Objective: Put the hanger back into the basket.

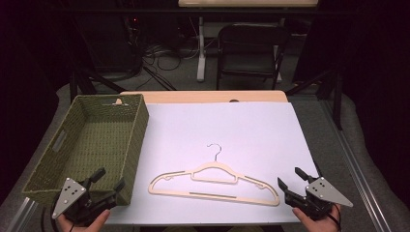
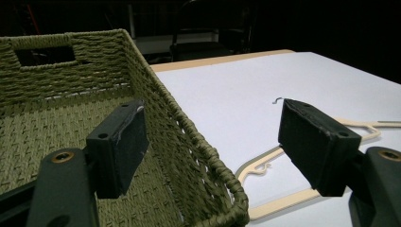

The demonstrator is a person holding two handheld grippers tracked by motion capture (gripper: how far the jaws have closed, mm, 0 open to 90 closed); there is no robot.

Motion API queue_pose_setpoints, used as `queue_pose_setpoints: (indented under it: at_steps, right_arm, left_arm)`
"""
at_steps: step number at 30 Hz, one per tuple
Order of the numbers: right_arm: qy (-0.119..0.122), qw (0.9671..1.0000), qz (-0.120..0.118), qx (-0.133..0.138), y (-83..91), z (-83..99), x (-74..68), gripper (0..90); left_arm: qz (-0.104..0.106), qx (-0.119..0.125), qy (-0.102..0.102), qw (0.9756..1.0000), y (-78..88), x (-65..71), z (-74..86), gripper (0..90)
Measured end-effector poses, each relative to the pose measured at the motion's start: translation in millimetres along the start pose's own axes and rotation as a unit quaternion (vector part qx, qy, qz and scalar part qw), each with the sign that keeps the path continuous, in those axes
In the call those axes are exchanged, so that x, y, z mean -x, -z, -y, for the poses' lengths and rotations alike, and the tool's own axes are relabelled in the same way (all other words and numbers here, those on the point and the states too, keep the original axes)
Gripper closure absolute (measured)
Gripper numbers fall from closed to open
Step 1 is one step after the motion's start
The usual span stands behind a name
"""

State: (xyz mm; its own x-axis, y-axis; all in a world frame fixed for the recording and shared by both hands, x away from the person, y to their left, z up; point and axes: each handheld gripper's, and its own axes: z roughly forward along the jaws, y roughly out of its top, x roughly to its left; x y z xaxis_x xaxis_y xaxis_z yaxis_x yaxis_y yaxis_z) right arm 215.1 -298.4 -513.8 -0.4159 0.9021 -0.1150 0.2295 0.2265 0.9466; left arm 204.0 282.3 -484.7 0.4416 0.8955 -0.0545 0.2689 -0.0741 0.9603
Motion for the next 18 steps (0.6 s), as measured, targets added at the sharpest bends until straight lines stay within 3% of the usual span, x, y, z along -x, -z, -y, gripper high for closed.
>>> queue_pose_setpoints:
  at_steps: [7,15,16,18]
  right_arm:
    - [-0.006,0.9998,-0.01,-0.018,-2.9,-4.5,0.0,32.1]
    - [0.011,0.9992,-0.024,-0.031,-9.5,-10.3,-1.9,32.8]
    - [0.013,0.9981,-0.038,-0.048,-11.0,-12.2,-1.5,35.0]
    - [0.021,0.9973,-0.042,-0.057,-13.4,-13.8,-2.3,38.6]
  left_arm:
    - [0.01,-0.003,0.001,0.9999,-2.5,2.1,-1.0,24.7]
    - [0.012,-0.01,0.0,0.9999,-2.3,2.0,-4.8,27.1]
    - [0.011,-0.011,0.0,0.9999,-2.3,2.0,-5.0,28.3]
    - [0.014,-0.015,0.001,0.9998,-2.7,1.8,-5.8,28.7]
